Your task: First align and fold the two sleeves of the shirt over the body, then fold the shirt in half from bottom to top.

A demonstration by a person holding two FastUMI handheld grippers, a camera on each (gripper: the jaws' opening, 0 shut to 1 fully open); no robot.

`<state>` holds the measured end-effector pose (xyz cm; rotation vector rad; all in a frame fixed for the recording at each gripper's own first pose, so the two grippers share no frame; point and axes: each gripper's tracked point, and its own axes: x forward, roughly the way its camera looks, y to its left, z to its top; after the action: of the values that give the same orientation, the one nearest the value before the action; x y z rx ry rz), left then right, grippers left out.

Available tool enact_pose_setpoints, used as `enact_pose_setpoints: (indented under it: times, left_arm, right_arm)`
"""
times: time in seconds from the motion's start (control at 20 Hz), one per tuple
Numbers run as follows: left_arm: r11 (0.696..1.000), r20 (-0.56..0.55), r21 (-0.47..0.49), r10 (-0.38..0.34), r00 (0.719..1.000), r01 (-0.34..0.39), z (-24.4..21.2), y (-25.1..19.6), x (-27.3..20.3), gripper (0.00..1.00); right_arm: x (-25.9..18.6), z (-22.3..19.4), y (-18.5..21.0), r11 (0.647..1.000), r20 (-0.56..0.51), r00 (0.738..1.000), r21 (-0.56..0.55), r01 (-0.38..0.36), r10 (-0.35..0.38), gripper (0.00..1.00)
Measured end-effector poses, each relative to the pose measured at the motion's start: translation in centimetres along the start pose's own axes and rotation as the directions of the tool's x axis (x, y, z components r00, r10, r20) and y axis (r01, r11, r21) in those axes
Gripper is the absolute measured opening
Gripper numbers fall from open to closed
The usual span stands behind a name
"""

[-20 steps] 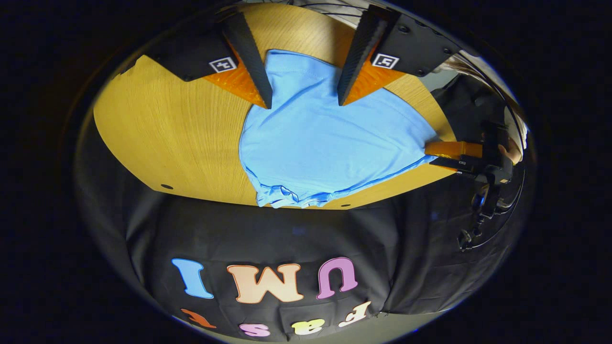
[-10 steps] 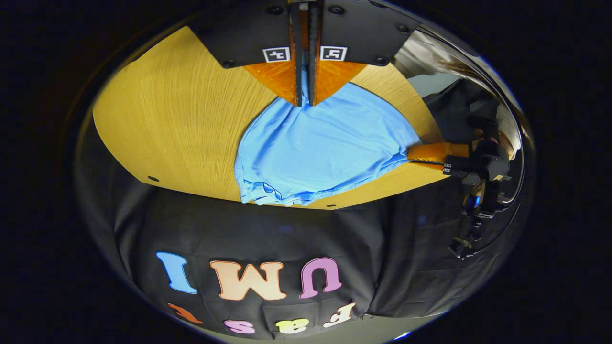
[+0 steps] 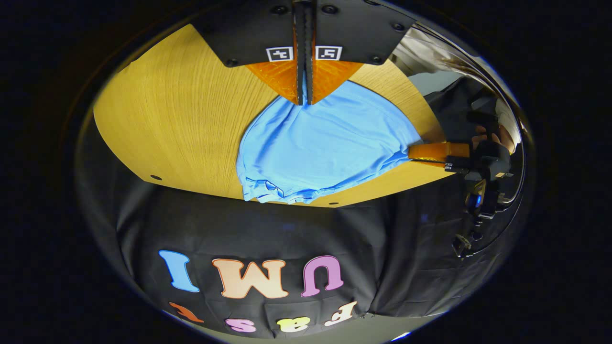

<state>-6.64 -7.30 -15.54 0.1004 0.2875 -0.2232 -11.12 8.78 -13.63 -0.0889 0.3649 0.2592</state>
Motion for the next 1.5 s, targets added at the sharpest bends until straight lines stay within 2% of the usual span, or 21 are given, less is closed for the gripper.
enact_pose_setpoints:
  times: [0.25, 0.7, 1.0, 1.3, 1.45, 1.5]
  left_arm:
    - [0.996, 0.06, -0.07, -0.053, 0.997, 0.057, 3.4, -0.1, 0.5, 0.0]
    - [0.998, 0.151, -0.021, -0.052, 0.987, 0.056, 11.8, 2.1, 3.3, 0.0]
    - [0.998, 0.161, -0.001, -0.066, 0.985, 0.067, 16.8, 3.7, 6.8, 0.0]
    - [0.997, 0.177, -0.042, -0.056, 0.983, 0.064, 21.6, 5.9, 11.8, 0.0]
    - [0.996, 0.164, -0.074, -0.039, 0.986, 0.052, 22.9, 7.1, 14.8, 0.0]
    - [0.995, 0.164, -0.082, -0.035, 0.986, 0.049, 23.3, 7.5, 15.9, 0.0]
  right_arm:
    - [0.6, 2.9, -1.5, 0.999, 0.033, 0.999, 0.017, 0.033, -0.033, 0.02]
    - [4.0, 9.9, -3.7, 0.997, 0.085, 0.994, -0.006, 0.073, -0.073, 0.02]
    - [7.3, 15.8, -6.3, 0.992, 0.118, 0.986, -0.018, 0.125, -0.122, 0.02]
    - [12.9, 20.6, -9.6, 0.98, 0.123, 0.976, -0.07, 0.189, -0.18, 0.02]
    - [16.5, 21.8, -11.1, 0.973, 0.101, 0.974, -0.088, 0.213, -0.204, 0.0]
    - [17.6, 21.8, -11.6, 0.971, 0.088, 0.973, -0.093, 0.221, -0.213, 0.02]
